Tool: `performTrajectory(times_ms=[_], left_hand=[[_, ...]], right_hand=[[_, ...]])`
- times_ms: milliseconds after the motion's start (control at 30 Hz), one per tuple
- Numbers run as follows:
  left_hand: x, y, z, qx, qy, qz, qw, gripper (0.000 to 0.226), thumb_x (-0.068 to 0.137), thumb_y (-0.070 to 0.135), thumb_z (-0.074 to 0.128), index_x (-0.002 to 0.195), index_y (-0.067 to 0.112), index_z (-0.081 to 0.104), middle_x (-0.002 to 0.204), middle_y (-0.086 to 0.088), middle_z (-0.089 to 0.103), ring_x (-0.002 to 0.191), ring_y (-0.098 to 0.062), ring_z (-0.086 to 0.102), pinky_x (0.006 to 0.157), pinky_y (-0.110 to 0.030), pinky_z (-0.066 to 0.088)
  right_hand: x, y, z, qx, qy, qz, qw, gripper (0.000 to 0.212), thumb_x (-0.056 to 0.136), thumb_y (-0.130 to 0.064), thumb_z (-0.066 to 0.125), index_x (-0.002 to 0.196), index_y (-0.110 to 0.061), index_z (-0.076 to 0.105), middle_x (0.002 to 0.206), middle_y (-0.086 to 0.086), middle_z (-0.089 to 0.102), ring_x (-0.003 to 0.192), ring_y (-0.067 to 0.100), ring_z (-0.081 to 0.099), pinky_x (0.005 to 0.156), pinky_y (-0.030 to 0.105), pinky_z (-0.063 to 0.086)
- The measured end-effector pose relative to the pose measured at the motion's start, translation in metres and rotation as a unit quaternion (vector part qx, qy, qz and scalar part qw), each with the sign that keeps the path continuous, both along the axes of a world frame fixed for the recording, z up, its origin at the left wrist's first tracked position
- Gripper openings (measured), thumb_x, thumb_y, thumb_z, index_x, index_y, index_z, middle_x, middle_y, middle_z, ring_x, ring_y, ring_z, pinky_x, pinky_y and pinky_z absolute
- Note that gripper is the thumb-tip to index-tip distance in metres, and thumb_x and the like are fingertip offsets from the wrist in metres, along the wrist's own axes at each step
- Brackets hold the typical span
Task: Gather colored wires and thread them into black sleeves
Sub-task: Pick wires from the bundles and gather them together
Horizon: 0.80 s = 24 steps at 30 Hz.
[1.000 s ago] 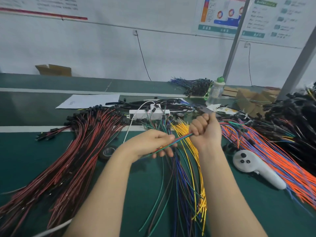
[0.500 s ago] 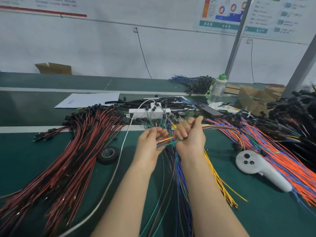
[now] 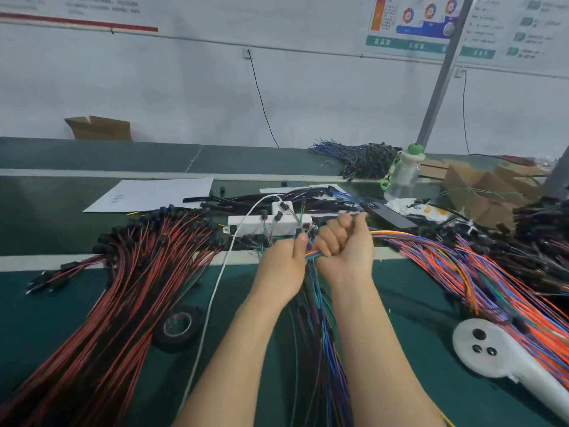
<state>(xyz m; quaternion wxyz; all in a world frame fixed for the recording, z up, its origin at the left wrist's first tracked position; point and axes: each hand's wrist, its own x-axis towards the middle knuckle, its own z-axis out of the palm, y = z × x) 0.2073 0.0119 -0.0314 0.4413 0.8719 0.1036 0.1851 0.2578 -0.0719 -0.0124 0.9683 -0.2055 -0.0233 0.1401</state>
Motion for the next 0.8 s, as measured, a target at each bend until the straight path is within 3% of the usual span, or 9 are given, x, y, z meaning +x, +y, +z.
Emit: performTrajectory(times_ms=[133,233,400,533,633,700,800], left_hand=[[0.071,0.026,0.014,0.051,-0.046,0.089,0.994,0.022,0.099,0.025,0.039,0.095,0.013,0.057,0.1,-0.006,0.061,0.096,-0.028,0.057,0.082,-0.036,0.046],[0.147,0.04,0.021,0.114,-0.016,0.106,0.988,0.026,0.098,0.017,0.041,0.117,0.009,0.055,0.121,-0.01,0.056,0.111,-0.03,0.052,0.091,-0.038,0.043],[0.249,0.043,0.011,0.23,0.111,0.078,0.964,0.034,0.097,0.023,0.042,0.128,0.01,0.048,0.13,-0.012,0.053,0.121,-0.033,0.048,0.098,-0.041,0.039],[0.299,0.048,-0.008,0.299,0.244,0.079,0.919,0.032,0.091,0.024,0.049,0.123,0.017,0.05,0.128,-0.008,0.053,0.123,-0.03,0.041,0.101,-0.045,0.027],[0.311,0.045,-0.02,0.336,0.292,0.064,0.893,0.028,0.089,0.022,0.051,0.117,0.019,0.053,0.126,-0.007,0.054,0.122,-0.029,0.035,0.094,-0.042,0.026],[0.308,0.041,-0.02,0.369,0.246,0.049,0.895,0.024,0.092,0.023,0.05,0.116,0.02,0.056,0.124,-0.006,0.054,0.12,-0.029,0.037,0.092,-0.041,0.026],[0.288,0.037,0.006,0.313,0.034,0.053,0.948,0.026,0.1,0.028,0.038,0.114,0.015,0.056,0.115,-0.01,0.055,0.109,-0.03,0.049,0.09,-0.041,0.033]], right_hand=[[0.061,0.002,0.007,0.007,0.006,-0.087,0.996,0.059,0.103,-0.046,0.023,0.053,-0.019,0.034,0.037,-0.008,0.018,0.027,0.007,0.014,0.035,0.018,0.005],[0.115,0.005,0.003,-0.004,0.016,-0.151,0.988,0.054,0.104,-0.044,0.024,0.059,-0.017,0.034,0.039,-0.006,0.019,0.03,0.009,0.014,0.04,0.019,0.006],[0.186,0.001,-0.012,-0.015,0.062,-0.231,0.971,0.052,0.104,-0.042,0.025,0.061,-0.015,0.038,0.039,-0.006,0.021,0.031,0.01,0.015,0.037,0.014,0.01],[0.228,-0.005,-0.027,-0.035,0.095,-0.275,0.956,0.05,0.104,-0.036,0.026,0.061,-0.014,0.037,0.036,-0.006,0.021,0.028,0.01,0.016,0.037,0.01,0.012],[0.239,-0.007,-0.037,-0.045,0.108,-0.284,0.952,0.049,0.104,-0.036,0.026,0.06,-0.015,0.037,0.036,-0.006,0.02,0.028,0.01,0.016,0.038,0.009,0.012],[0.238,-0.01,-0.038,-0.046,0.115,-0.283,0.951,0.047,0.103,-0.034,0.028,0.061,-0.015,0.036,0.036,-0.006,0.021,0.028,0.01,0.017,0.037,0.01,0.012],[0.222,-0.015,-0.034,-0.041,0.125,-0.275,0.952,0.046,0.103,-0.033,0.028,0.061,-0.015,0.037,0.036,-0.007,0.022,0.027,0.01,0.017,0.036,0.01,0.012]])
